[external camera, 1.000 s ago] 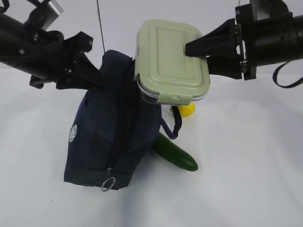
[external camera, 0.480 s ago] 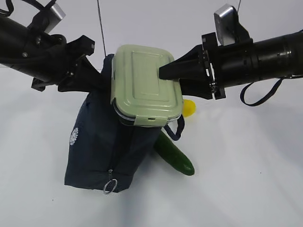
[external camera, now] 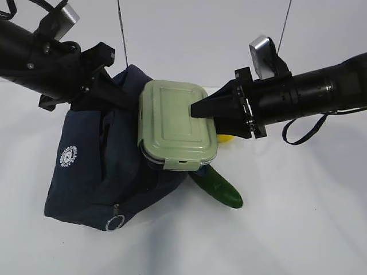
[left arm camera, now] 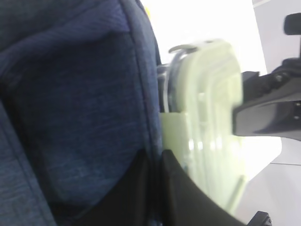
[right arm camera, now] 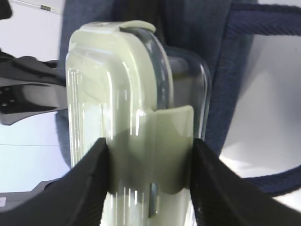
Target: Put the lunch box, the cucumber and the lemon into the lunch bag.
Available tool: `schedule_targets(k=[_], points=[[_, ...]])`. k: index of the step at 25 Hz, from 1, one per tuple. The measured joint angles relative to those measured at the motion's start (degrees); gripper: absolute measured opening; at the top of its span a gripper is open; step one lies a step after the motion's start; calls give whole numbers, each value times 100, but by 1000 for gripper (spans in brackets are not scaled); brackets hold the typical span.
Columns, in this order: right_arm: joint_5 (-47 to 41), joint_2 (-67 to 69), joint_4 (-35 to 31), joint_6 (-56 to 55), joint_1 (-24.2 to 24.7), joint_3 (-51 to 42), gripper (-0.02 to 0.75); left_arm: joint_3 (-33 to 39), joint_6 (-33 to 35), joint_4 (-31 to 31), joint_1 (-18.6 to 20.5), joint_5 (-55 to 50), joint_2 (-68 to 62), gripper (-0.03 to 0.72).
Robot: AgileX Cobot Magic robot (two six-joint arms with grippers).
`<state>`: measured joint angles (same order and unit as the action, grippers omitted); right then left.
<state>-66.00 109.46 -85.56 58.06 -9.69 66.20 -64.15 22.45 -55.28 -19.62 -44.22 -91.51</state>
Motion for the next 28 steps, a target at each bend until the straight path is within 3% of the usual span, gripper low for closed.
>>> schedule_targets(k=[12,28], points=[[156,264,-5,281,-11,0,377,0,0,-149,-190,-32,0,11],[671,291,-315,598,-718,0,377,0,0,-461,-352,-46,0,10]])
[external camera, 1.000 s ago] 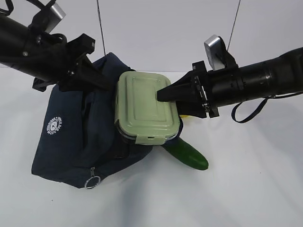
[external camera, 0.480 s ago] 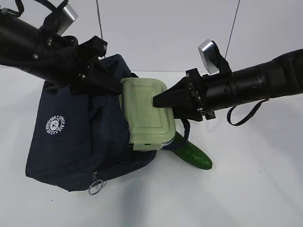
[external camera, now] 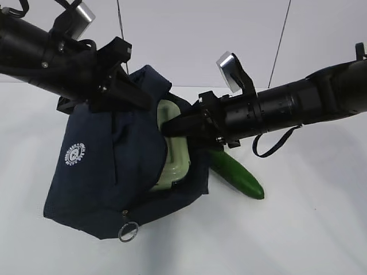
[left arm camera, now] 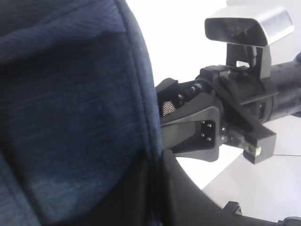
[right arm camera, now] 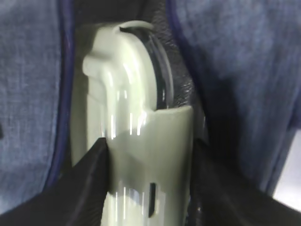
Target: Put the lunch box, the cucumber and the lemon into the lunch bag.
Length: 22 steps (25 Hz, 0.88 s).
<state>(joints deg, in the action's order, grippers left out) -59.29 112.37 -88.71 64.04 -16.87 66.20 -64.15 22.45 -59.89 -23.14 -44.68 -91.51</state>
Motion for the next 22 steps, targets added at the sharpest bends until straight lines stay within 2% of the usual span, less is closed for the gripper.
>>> schedule_targets(k=[9,16,22], points=[[181,41,-948,716,-215,35,377,0,0,-56,0,-67,0,10],[238,55,-935,833,-286,114,377,0,0,-91,0,-286,-145,10],[250,55,-576,918,-286,117,377,0,0,-163,0,-407,-211,10]])
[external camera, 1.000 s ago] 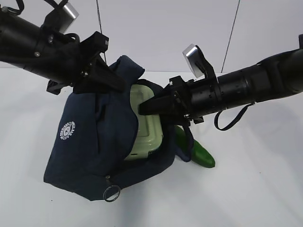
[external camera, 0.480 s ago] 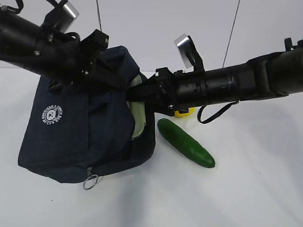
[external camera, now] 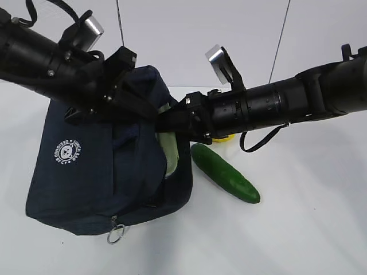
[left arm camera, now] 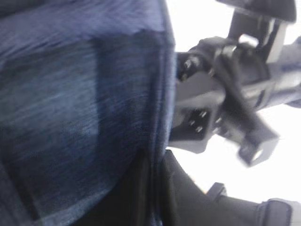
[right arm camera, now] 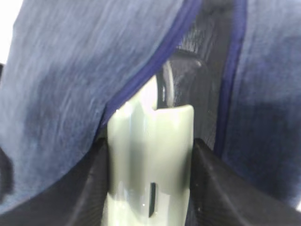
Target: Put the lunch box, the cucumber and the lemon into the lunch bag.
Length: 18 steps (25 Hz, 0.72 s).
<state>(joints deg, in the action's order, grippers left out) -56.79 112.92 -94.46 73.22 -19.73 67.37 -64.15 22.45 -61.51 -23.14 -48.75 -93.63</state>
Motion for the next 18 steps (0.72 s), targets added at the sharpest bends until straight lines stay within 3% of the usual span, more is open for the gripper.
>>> schedule_targets(k=[18], points=[[-86,0,84,1223,-12,0,377,0,-4,-824,0,-187,0,10]])
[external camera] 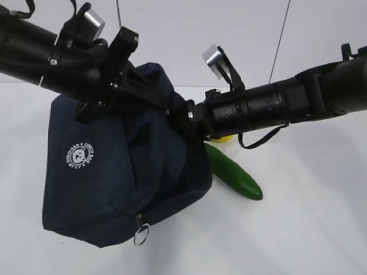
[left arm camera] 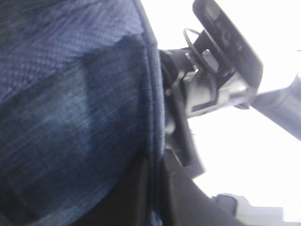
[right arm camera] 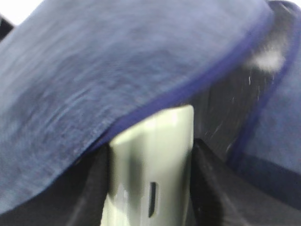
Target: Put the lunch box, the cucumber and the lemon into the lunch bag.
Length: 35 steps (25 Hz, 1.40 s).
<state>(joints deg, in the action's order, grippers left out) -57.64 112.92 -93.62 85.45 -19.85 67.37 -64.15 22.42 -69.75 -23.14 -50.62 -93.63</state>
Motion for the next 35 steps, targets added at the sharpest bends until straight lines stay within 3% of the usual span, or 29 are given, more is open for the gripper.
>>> schedule_targets(k=[10,20,24,35], points=[[-155,0,77,1543,0,0,377,0,-35,-95,0,-260,0,10],[-189,0,56,1633,0,0,382,0,-35,-63,0,-260,0,10],[-263,0,69,1537,0,9,416,0,-35,91,0,-260,-12,10],[-473,0,610,1400,0,9,418,0,-35,288,-9,-107,-47,10]])
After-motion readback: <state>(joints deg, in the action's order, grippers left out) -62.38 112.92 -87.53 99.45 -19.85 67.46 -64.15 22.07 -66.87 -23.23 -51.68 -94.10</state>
